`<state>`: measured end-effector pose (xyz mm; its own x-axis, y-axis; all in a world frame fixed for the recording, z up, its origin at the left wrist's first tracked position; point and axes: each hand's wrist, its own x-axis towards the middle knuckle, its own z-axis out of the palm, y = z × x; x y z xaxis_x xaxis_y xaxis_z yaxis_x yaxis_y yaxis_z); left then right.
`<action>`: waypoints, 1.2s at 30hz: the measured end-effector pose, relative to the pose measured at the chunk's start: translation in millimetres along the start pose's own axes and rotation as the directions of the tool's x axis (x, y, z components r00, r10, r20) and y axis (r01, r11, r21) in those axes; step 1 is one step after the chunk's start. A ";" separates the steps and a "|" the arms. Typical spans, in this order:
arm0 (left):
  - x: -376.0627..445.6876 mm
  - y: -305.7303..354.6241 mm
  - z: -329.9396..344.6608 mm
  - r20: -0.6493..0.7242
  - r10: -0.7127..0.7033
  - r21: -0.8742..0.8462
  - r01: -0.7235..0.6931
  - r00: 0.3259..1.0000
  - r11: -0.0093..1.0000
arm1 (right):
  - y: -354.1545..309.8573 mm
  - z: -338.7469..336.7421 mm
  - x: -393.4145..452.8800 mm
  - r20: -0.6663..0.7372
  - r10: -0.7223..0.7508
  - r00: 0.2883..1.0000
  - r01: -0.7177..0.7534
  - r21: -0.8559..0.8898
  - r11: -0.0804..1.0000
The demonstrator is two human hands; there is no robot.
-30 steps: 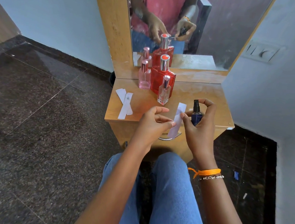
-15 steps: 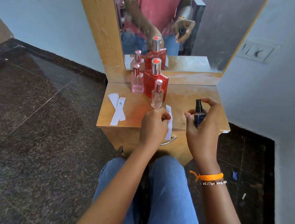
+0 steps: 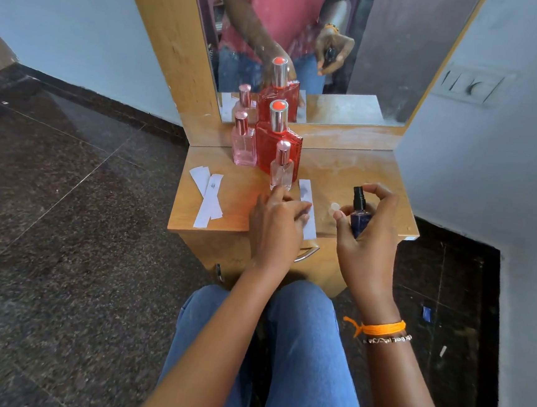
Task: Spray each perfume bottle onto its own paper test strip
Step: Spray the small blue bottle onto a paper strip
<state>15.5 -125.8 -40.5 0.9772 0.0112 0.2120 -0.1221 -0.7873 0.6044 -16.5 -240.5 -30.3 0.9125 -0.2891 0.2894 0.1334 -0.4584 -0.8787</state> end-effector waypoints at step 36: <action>-1.4 11.5 7.8 -0.038 0.064 0.092 -0.060 0.997 0.994 | 5.8 4.7 -9.0 0.089 -0.122 0.989 0.100 0.219 0.971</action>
<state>14.1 -139.7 -39.8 0.9601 -0.0160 0.2791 -0.1642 -0.8401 0.5170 -22.2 -236.6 -39.7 0.9203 -0.1553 0.3592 0.3052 -0.2894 -0.9072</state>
